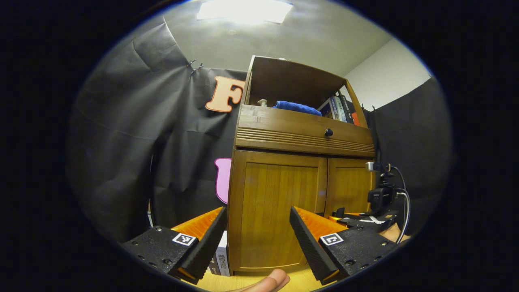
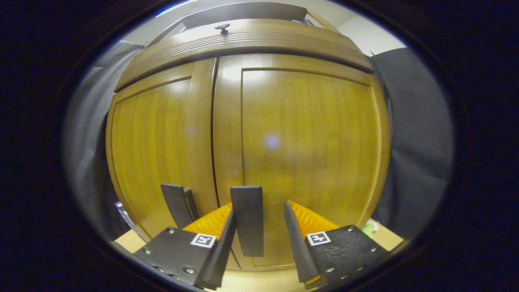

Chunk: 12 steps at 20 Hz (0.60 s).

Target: Open the right door of the double-door shoe cabinet with the right hand, and open the left door with the left hand.

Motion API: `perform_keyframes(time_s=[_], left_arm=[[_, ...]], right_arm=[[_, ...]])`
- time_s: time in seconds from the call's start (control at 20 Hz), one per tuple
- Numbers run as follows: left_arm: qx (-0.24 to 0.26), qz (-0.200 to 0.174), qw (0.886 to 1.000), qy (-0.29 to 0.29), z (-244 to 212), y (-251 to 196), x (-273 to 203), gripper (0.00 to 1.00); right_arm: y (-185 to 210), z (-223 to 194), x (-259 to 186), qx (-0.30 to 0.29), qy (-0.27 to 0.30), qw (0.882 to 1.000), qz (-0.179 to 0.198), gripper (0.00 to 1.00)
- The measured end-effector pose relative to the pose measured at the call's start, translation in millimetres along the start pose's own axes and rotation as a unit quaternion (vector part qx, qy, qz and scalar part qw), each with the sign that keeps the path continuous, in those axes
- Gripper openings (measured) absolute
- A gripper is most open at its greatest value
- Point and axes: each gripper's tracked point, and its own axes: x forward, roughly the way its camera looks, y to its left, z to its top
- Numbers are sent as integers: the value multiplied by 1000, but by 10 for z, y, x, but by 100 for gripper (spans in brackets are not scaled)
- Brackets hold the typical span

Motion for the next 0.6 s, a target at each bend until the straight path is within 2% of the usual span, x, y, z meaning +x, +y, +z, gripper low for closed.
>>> perform_keyframes(time_s=[0.1, 0.15, 0.25, 0.3, 0.35, 0.55, 0.6], left_arm=[[-7, -20, 1000, -11, 68, -89, -32, 95], [-9, -27, 1000, -12, 69, -124, -46, 95], [-8, -36, 999, 3, -10, -143, -65, 92], [-10, -35, 999, 4, 2, -145, -59, 95], [-10, -30, 999, 7, -6, -125, -51, 95], [-1, -15, 1000, 15, -60, -79, -11, 95], [0, -15, 1000, 14, -62, -88, -8, 92]], right_arm=[[0, -7, -49, -7, -1, 1000, 4, 34], [-11, -3, -72, -12, 0, 1000, 7, 30], [-8, -18, -159, 1, 14, 1000, 12, 30], [-24, -15, -217, 1, 20, 1000, 15, 34], [-37, -23, -289, -4, 24, 1000, 19, 30], [-95, -49, -560, -20, 25, 999, 41, 30], [-104, -75, -609, -23, 30, 998, 47, 30]])
